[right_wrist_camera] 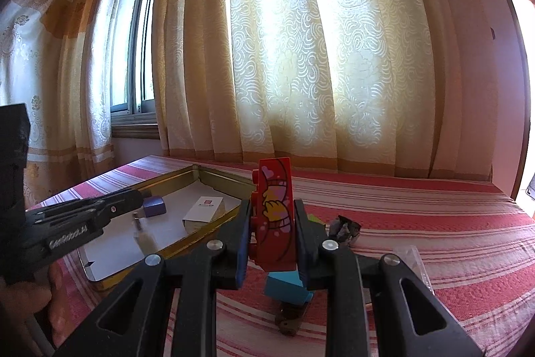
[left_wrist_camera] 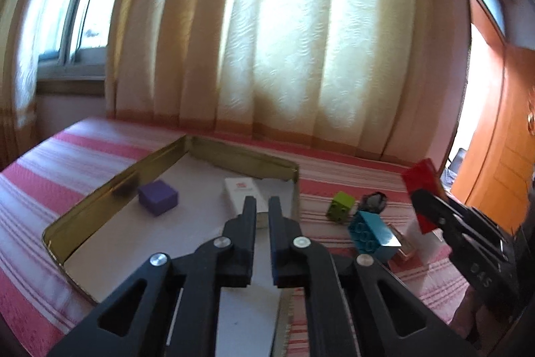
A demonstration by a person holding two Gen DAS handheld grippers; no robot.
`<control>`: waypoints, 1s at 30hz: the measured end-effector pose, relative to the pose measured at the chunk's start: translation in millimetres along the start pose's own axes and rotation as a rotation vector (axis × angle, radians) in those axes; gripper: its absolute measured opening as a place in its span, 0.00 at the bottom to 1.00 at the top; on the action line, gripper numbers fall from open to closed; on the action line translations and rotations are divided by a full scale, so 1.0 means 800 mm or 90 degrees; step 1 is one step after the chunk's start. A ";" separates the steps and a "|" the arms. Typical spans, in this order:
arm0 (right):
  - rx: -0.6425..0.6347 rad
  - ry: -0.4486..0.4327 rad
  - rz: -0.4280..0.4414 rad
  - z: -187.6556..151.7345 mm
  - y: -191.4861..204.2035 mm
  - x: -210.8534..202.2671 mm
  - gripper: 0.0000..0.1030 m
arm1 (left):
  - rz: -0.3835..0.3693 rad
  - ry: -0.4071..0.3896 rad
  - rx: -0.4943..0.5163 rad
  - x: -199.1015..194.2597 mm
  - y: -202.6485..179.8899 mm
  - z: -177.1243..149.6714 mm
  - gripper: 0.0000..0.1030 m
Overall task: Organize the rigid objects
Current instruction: 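Carry the white plug and red box over the tin tray with both grippers, then release the white plug and red box into the tray with both grippers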
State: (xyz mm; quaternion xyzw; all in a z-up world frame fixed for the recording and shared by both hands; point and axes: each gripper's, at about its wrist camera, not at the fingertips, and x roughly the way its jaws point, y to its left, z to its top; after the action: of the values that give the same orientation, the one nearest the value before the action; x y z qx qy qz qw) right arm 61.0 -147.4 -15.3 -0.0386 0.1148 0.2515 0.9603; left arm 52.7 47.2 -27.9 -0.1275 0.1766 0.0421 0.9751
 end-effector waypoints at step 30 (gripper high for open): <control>-0.076 0.176 0.160 0.022 0.116 0.141 0.24 | 0.113 -0.038 -0.127 -0.018 0.106 0.004 0.96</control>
State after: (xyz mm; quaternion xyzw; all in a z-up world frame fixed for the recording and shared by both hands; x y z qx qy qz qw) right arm 114.6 -11.0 -27.1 -0.1154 0.2345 0.3678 0.8924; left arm 29.6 129.2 -39.8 -0.2063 0.1533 0.1491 0.9548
